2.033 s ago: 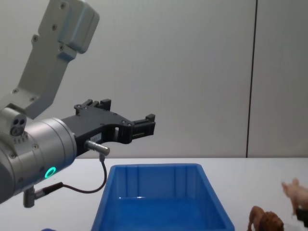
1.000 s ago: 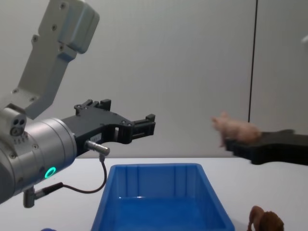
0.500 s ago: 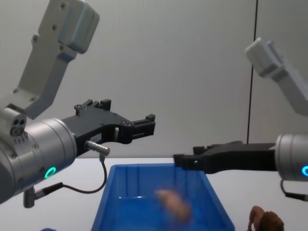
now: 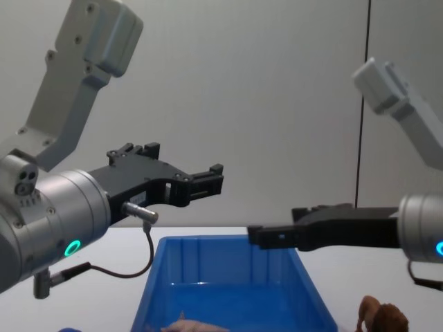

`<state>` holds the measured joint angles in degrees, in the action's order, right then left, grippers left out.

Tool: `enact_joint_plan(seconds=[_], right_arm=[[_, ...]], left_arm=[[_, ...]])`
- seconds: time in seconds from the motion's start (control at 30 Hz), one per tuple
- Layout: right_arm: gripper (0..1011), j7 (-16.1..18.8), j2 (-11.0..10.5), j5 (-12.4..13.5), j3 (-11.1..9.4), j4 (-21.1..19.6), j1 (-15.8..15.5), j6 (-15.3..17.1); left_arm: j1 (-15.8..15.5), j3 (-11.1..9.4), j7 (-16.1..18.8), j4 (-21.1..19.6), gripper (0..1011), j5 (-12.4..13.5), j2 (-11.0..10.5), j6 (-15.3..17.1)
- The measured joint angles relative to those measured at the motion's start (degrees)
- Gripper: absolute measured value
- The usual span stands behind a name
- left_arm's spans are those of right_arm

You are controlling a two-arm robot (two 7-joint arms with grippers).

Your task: Pick up the two dolls from the table and place them into the box.

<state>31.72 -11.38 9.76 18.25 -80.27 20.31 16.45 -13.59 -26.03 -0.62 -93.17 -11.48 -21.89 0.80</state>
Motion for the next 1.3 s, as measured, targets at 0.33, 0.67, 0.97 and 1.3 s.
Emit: enact_joint_plan(seconds=[0.33, 0.67, 0.97, 1.3], right_arm=[[1001, -5.4, -3.0, 2.8, -1.5, -4.7, -4.6, -0.8], [1001, -9.4, -6.1, 5.8, -2.8, -9.0, -9.7, 0.0], [1001, -11.7, -8.0, 7.4, -3.2, -10.4, -13.0, 1.5], [1001, -12.8, -8.6, 7.9, -3.1, -9.4, -14.7, 2.9]], left_arm=[[0.0, 0.0, 0.0, 0.0, 1001, 0.0, 0.0, 0.0], [0.0, 0.0, 0.0, 0.0, 1001, 0.0, 0.0, 0.0], [0.0, 0.0, 0.0, 0.0, 1001, 0.0, 0.0, 0.0], [0.0, 0.0, 0.0, 0.0, 1001, 0.0, 0.0, 0.0]])
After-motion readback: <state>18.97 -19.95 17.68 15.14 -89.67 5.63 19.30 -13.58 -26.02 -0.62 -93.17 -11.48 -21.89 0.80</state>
